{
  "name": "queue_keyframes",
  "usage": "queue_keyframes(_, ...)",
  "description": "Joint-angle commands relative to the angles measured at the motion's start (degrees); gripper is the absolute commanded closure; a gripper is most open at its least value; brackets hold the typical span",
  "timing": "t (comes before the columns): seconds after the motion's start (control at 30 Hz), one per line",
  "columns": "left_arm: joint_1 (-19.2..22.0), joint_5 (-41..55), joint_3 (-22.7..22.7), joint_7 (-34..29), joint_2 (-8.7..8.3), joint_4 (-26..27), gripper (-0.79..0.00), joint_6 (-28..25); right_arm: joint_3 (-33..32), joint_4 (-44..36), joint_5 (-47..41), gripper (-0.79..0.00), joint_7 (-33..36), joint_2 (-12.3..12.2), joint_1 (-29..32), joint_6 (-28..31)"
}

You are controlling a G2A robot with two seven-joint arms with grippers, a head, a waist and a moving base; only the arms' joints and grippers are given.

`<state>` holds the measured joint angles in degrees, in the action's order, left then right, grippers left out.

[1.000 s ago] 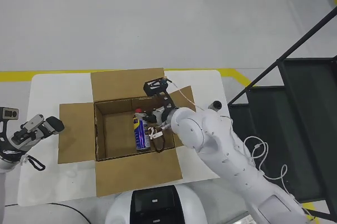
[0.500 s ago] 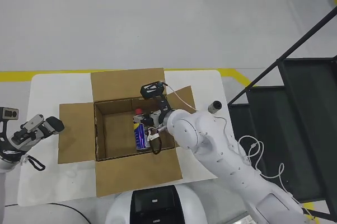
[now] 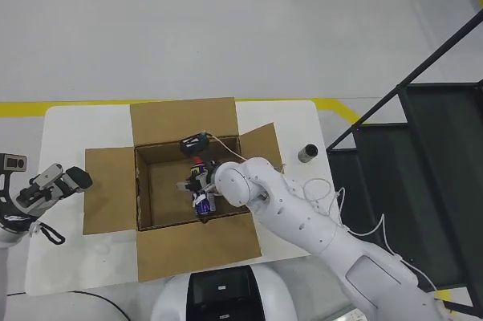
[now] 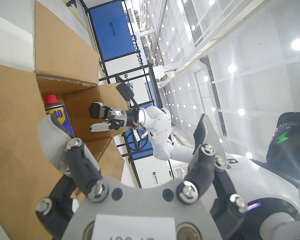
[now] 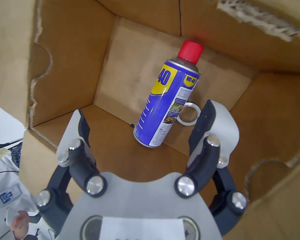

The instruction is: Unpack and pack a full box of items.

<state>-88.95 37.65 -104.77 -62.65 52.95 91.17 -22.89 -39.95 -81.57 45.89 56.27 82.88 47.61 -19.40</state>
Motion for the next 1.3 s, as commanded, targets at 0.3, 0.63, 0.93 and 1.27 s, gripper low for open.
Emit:
queue_keyframes(0.3,0.0,0.0,0.0,0.0,0.00,0.0,-0.785,0.0,6.8,15.9,-4.3,-0.785,-3.9,5.6,-5.6,-4.3)
queue_keyframes(0.63,0.0,0.0,0.0,0.0,0.00,0.0,-0.785,0.0,8.1,23.3,-5.9,-0.785,-6.1,8.4,-7.3,-5.2)
queue_keyframes(0.93,0.0,0.0,0.0,0.0,0.00,0.0,-0.785,0.0,8.5,26.9,-6.0,-0.471,-6.5,10.1,-7.8,-5.9)
queue_keyframes(1.27,0.0,0.0,0.0,0.0,0.00,0.0,-0.785,0.0,6.7,22.1,-4.2,0.000,-6.4,10.0,-6.3,-6.6)
